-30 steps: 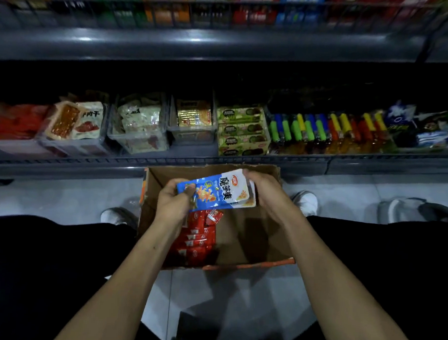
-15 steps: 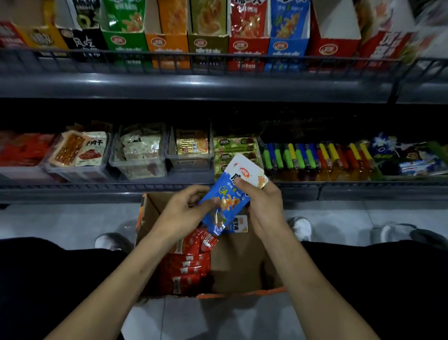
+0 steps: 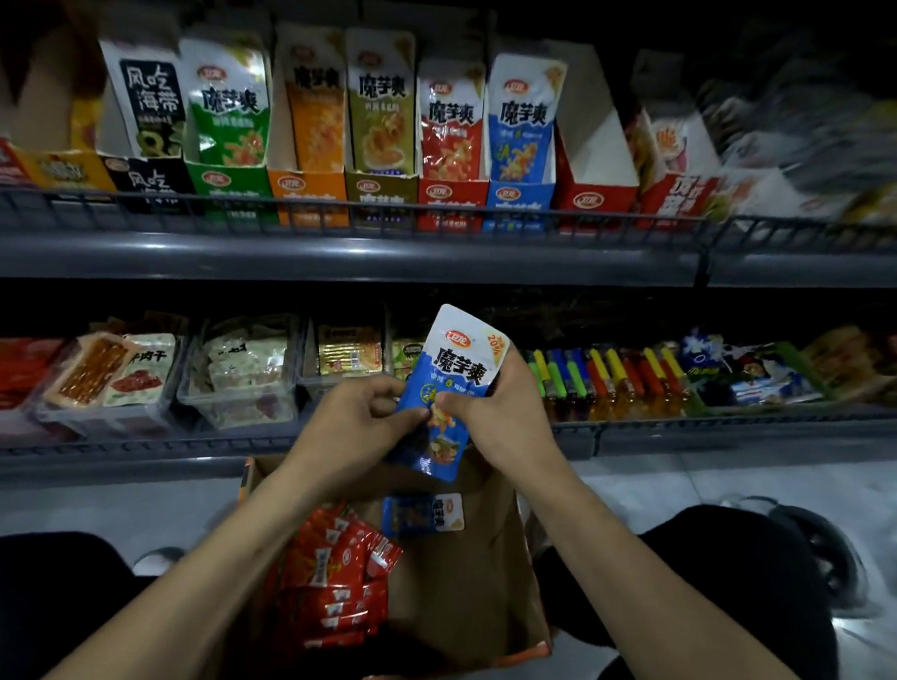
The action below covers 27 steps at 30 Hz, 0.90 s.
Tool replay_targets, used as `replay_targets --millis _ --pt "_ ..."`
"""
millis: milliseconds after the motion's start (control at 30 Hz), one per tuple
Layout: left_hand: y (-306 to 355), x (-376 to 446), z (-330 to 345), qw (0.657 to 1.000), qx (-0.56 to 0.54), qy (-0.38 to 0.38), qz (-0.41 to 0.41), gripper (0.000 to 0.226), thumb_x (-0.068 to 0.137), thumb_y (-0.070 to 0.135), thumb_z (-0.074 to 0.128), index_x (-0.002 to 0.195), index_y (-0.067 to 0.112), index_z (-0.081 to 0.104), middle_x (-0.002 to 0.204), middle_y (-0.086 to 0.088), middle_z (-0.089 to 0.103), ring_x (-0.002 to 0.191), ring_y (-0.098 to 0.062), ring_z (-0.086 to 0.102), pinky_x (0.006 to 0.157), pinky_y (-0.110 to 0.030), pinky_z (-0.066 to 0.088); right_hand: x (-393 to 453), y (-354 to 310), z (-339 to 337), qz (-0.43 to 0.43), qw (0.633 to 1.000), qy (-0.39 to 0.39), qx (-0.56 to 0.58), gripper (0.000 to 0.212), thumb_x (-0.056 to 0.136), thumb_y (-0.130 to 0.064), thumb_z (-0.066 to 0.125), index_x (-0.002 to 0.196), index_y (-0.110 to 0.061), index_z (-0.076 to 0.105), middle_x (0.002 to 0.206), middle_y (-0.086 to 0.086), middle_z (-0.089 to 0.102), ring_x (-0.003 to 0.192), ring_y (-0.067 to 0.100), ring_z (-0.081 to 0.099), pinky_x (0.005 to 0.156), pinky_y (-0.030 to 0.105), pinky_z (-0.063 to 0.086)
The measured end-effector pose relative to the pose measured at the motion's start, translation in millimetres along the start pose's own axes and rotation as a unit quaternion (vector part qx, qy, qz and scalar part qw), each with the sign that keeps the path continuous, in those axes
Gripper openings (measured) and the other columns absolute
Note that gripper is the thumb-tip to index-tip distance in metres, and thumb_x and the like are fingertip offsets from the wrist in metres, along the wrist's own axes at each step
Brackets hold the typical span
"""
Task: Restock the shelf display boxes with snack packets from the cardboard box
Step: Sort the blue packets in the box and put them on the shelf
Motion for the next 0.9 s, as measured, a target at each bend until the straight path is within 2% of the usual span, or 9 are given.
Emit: replay_targets --millis 100,233,367,433,533,600,700,800,900 --pt "7.3 3.5 -3.7 0.999 0.032 0.04 -0.009 0.005 0.091 0.021 0.065 0.088 0.022 0.069 0.057 0.01 0.068 0.056 -0.001 0.065 0.055 -0.023 0.049 -1.5 -13.8 1.1 -0.058 0.997 0.026 -0.034 0.048 0.078 -0.007 0.076 0.109 -0.03 0.047 0.097 -0.02 0.061 0.089 -0.012 0.059 0.065 0.007 0.05" --pt "6.2 7.8 -3.9 0.994 -0.079 0.041 -0.068 0.006 0.088 0.015 0.068 0.082 0.012 0.07 0.066 -0.005 0.071 0.058 -0.016 0.067 0.053 -0.027 0.052 8.9 -26.1 0.3 -0.06 0.997 -0.019 -0.037 0.047 0.081 -0.006 0.074 0.114 -0.028 0.049 0.097 -0.021 0.062 0.087 -0.016 0.058 0.069 0.008 0.048" --pt "34.1 22.4 -6.8 0.994 -0.1 0.033 -0.021 0.015 0.089 0.011 0.065 0.074 0.01 0.067 0.07 -0.013 0.063 0.059 -0.018 0.058 0.052 -0.024 0.046 29.8 -41.1 -25.4 -0.052 0.997 -0.041 0.031 0.045 0.086 0.005 0.065 0.112 -0.028 0.05 0.1 -0.011 0.067 0.085 0.001 0.067 0.076 0.026 0.054" --pt "55.4 34.6 -8.7 0.997 -0.071 0.028 0.001 0.02 0.093 0.006 0.058 0.075 0.011 0.066 0.066 -0.005 0.065 0.054 -0.009 0.06 0.048 -0.021 0.046 41.0 -53.5 -50.6 -0.054 0.997 -0.006 0.053 0.041 0.09 0.005 0.059 0.12 -0.02 0.049 0.103 -0.002 0.069 0.084 0.005 0.068 0.07 0.025 0.054" --pt "104.2 56.5 -21.2 0.994 0.031 0.06 0.085 0.015 0.093 0.013 0.058 0.083 0.019 0.068 0.074 0.006 0.071 0.07 -0.009 0.065 0.065 -0.025 0.049 58.5 -83.9 -89.1 -0.059 0.995 0.053 0.056 0.043 0.095 -0.005 0.056 0.13 -0.027 0.045 0.113 -0.006 0.066 0.093 0.005 0.066 0.066 0.021 0.054" --pt "151.6 66.5 -28.9 0.959 0.169 0.108 0.2 0.01 0.09 0.017 0.06 0.096 0.019 0.067 0.091 0.008 0.07 0.085 -0.01 0.062 0.076 -0.024 0.047 71.4 -112.9 -107.8 -0.081 0.993 0.077 0.04 0.04 0.097 -0.009 0.053 0.129 -0.029 0.042 0.112 -0.011 0.064 0.088 -0.001 0.065 0.063 0.018 0.055" --pt "204.5 84.6 -20.4 0.856 0.372 0.156 0.323 0.036 0.085 0.018 0.058 0.121 0.016 0.058 0.116 -0.009 0.06 0.114 -0.027 0.051 0.095 -0.035 0.041 91.2 -154.2 -121.8 -0.124 0.988 0.091 0.017 0.036 0.097 -0.005 0.05 0.127 -0.025 0.043 0.108 -0.005 0.063 0.072 -0.002 0.065 0.055 0.02 0.055" --pt "199.4 118.6 -10.9 0.785 0.552 0.128 0.252 0.063 0.082 0.026 0.054 0.142 0.024 0.036 0.141 -0.013 0.044 0.137 -0.036 0.028 0.116 -0.048 0.019 110.0 -187.7 -124.6 -0.151 0.984 0.097 0.001 0.033 0.096 0.0 0.047 0.116 -0.026 0.043 0.092 0.002 0.06 0.066 0.013 0.061 0.051 0.024 0.05" --pt "175.6 130.5 3.5 0.749 0.623 0.077 0.213 0.08 0.078 0.028 0.053 0.149 0.028 0.015 0.139 -0.013 0.042 0.135 -0.033 0.031 0.119 -0.05 0.004 128.2 -213.1 -118.9 -0.178 0.978 0.106 -0.033 0.035 0.093 0.004 0.045 0.098 -0.031 0.047 0.084 0.011 0.056 0.07 0.024 0.053 0.057 0.035 0.045"
Point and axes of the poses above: each hand's wrist, its own x-axis towards the middle knuckle, its own z-axis out of the palm, y = z × x, the point moved 10 cm from there along x, towards the middle knuckle
